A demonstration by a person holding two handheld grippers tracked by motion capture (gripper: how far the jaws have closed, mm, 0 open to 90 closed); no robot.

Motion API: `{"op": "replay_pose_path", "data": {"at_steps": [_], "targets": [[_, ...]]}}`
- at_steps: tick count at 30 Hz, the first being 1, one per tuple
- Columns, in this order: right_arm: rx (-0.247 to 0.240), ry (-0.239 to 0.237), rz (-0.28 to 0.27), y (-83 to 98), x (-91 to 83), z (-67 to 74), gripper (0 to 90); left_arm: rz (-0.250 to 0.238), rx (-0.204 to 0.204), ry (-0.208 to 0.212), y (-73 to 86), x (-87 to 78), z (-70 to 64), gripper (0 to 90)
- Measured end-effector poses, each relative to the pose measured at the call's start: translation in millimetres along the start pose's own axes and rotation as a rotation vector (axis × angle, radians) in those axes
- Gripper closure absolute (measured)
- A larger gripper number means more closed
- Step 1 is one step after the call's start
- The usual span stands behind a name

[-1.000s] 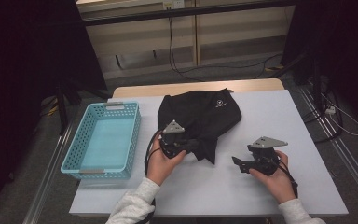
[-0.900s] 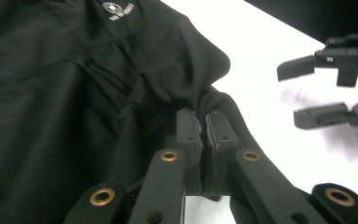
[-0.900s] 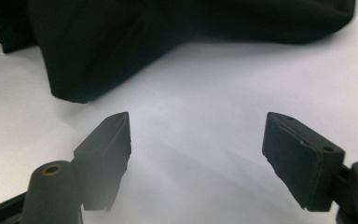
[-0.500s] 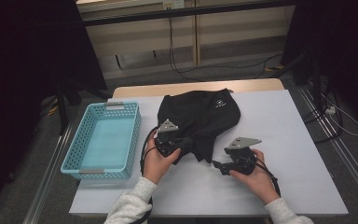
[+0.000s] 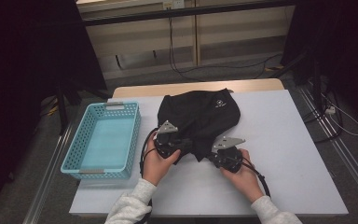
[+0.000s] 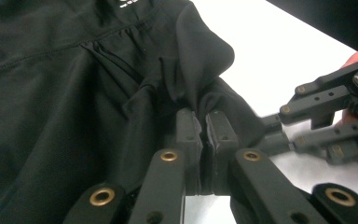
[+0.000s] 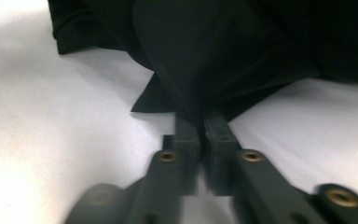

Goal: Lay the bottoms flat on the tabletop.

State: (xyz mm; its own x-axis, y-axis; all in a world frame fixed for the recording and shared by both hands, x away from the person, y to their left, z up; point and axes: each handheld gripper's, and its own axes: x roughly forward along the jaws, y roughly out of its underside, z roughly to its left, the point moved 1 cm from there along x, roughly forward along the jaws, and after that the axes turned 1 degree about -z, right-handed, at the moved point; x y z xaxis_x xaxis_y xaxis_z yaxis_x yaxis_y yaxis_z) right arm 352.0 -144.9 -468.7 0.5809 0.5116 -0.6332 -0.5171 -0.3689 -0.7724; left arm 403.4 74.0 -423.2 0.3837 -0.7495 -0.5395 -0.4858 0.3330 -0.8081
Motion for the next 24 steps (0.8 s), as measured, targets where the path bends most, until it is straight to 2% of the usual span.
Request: {"op": "replay_pose_path", "data": {"at_steps": [4, 9, 13, 15, 18, 19, 22, 24], "targets": [[0.007, 0.012, -0.030, -2.7, -13.1, -6.4, 90.0, -0.002, -0.001, 0.007, 0.5, 0.3, -1.7, 85.6], [0.016, 0.051, -0.086, -0.5, -48.4, -19.4, 90.0, -0.005, 0.004, 0.041, -2.6, 0.7, -8.3, 85.5], [0.012, 0.066, -0.130, 0.6, -78.1, -22.0, 90.0, 0.000, 0.021, 0.090, -4.0, 7.5, -19.8, 85.5], [0.010, 0.070, -0.149, -1.1, -87.9, -19.1, 90.0, 0.016, 0.047, 0.099, -2.8, 13.2, -27.3, 85.3], [-0.023, 0.097, -0.105, 2.8, -90.9, -16.4, 90.0, 0.040, 0.067, 0.110, 2.0, 22.1, -32.7, 84.3], [-0.020, 0.094, -0.094, 6.3, -90.2, -17.0, 90.0, 0.053, 0.077, 0.114, 3.3, 24.1, -32.8, 82.9], [0.009, 0.108, -0.073, 15.3, -90.7, -25.3, 90.0, 0.065, 0.094, 0.112, 6.6, 28.0, -32.0, 75.2], [0.039, 0.114, -0.077, 18.9, -94.4, -32.4, 90.0, 0.061, 0.097, 0.103, 6.9, 28.1, -31.0, 63.5]]}}
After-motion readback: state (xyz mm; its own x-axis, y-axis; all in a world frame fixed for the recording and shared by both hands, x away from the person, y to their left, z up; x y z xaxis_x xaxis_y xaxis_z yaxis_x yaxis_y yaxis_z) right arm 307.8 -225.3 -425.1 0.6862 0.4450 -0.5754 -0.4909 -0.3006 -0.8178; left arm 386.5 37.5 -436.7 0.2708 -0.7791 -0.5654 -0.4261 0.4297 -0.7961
